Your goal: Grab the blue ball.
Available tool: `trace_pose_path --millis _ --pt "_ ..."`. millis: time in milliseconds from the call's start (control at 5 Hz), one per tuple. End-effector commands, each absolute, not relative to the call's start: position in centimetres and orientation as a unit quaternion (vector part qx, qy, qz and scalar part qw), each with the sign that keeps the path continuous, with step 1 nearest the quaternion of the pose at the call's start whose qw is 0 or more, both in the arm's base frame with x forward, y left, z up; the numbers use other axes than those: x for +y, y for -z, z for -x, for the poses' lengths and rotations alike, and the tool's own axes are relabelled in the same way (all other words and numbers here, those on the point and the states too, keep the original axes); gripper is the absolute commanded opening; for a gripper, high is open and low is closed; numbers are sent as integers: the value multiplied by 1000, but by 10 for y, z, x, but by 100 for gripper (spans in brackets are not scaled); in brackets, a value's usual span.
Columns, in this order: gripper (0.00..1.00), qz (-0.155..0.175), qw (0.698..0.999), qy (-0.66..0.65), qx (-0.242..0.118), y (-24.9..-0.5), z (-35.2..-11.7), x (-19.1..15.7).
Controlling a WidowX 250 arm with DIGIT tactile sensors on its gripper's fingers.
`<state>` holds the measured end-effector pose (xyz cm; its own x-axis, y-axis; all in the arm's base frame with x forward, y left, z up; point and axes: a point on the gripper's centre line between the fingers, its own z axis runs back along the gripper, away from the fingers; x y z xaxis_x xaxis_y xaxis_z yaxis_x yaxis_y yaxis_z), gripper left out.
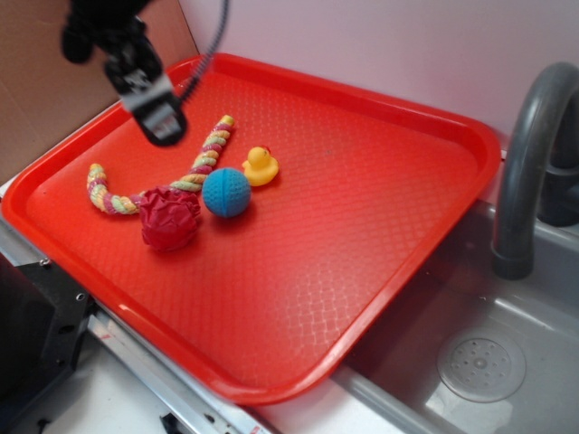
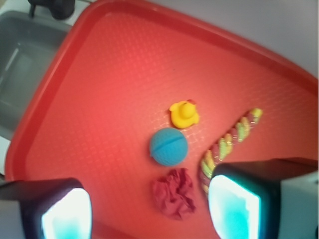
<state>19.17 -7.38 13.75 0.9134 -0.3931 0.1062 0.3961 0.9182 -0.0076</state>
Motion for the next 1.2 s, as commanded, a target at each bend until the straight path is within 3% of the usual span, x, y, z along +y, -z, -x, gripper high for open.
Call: trace_pose_path --millis 0,400,600,800,1000 --pt "100 -4 983 186 -6 -99 -199 -64" --pt "100 -45 984 161 56 -58 -211 -40" --pt "100 -11 975 214 67 -35 -222 -52" --pt "100 18 963 262 66 -29 -225 -59" --pt "100 3 966 247 77 -28 -226 -56"
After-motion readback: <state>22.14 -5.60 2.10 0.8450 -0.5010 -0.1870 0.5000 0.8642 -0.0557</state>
